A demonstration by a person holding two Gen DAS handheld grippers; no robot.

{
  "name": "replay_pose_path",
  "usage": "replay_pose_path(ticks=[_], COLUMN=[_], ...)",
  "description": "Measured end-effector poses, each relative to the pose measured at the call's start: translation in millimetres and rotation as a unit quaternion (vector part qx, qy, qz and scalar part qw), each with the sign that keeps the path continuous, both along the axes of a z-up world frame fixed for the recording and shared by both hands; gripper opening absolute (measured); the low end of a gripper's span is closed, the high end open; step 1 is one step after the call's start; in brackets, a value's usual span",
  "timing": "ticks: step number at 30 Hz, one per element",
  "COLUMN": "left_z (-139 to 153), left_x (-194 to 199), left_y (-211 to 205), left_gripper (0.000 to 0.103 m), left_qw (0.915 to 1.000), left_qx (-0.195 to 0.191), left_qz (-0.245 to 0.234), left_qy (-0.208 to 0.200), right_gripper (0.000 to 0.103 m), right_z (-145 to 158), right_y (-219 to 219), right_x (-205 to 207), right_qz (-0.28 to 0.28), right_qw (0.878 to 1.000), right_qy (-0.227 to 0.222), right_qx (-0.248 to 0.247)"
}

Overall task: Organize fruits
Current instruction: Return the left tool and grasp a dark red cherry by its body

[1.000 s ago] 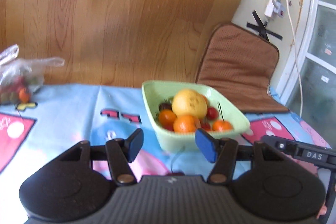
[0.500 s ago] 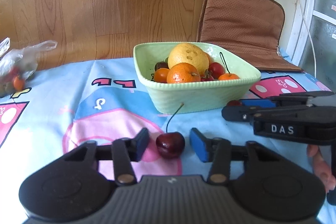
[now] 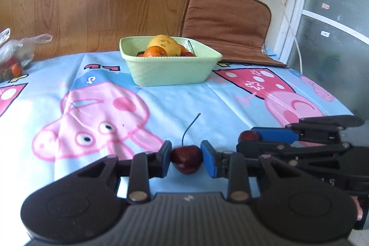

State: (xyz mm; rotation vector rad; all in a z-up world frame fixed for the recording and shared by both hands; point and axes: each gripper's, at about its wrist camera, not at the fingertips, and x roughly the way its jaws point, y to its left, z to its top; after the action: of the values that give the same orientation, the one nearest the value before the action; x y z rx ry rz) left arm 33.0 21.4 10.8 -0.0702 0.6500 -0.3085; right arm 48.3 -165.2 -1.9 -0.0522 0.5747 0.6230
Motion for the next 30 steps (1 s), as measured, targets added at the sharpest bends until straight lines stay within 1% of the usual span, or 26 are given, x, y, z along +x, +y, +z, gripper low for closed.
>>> replay_pose_path(ticks=[2, 5, 8, 11, 12, 14, 16, 18, 21, 22, 23, 26, 30], left_z=[0, -2, -2, -2, -3, -3, -3, -2, -2, -2, -2, -2, -3], left_x=[-16, -35, -48, -58, -59, -62, -63, -63, -65, -66, -66, -66, -67], left_y=[-2, -8, -14, -20, -21, -24, -23, -22, -22, -22, -22, -21, -20], left_gripper=[0.028, 0.028, 0.028, 0.029, 0.029, 0.034, 0.047, 0.051, 0.053, 0.054, 0.055, 0.055, 0.044], left_qw=[0.9999, 0.9997, 0.9996, 0.9994, 0.9993, 0.9993, 0.9994, 0.9995, 0.9995, 0.9995, 0.9995, 0.9995, 0.9994], left_qx=[-0.012, -0.012, -0.002, 0.010, 0.016, 0.027, 0.030, 0.028, 0.030, 0.031, 0.031, 0.030, 0.026], left_qz=[-0.009, -0.021, -0.029, -0.034, -0.032, -0.025, -0.016, -0.009, -0.009, -0.009, -0.009, -0.010, -0.019], left_qy=[0.003, 0.005, 0.000, -0.002, -0.003, -0.007, -0.008, -0.006, -0.007, -0.008, -0.008, -0.009, -0.008], right_gripper=[0.029, 0.029, 0.029, 0.030, 0.031, 0.032, 0.033, 0.034, 0.037, 0.045, 0.048, 0.050, 0.050], right_z=[0, 0, -2, -4, -4, -6, -7, -8, -8, -8, -8, -8, -11], right_y=[-3, -4, -5, -2, -1, -1, 1, 1, -2, -3, -3, -3, 1], right_x=[-21, -42, -55, -64, -66, -70, -72, -73, -74, -75, -75, -77, -76], right_qz=[0.009, 0.014, 0.016, 0.013, 0.013, 0.011, 0.009, 0.009, 0.004, 0.002, 0.000, 0.001, 0.003], right_qw=[1.000, 1.000, 1.000, 1.000, 0.999, 0.999, 0.999, 0.999, 0.999, 0.999, 0.999, 0.999, 0.999], right_qy=[-0.005, -0.007, 0.002, -0.010, -0.013, -0.016, -0.022, -0.023, -0.022, -0.023, -0.025, -0.030, -0.035], right_qx=[-0.001, -0.008, -0.009, -0.022, -0.027, -0.027, -0.031, -0.030, -0.025, -0.024, -0.023, -0.022, -0.024])
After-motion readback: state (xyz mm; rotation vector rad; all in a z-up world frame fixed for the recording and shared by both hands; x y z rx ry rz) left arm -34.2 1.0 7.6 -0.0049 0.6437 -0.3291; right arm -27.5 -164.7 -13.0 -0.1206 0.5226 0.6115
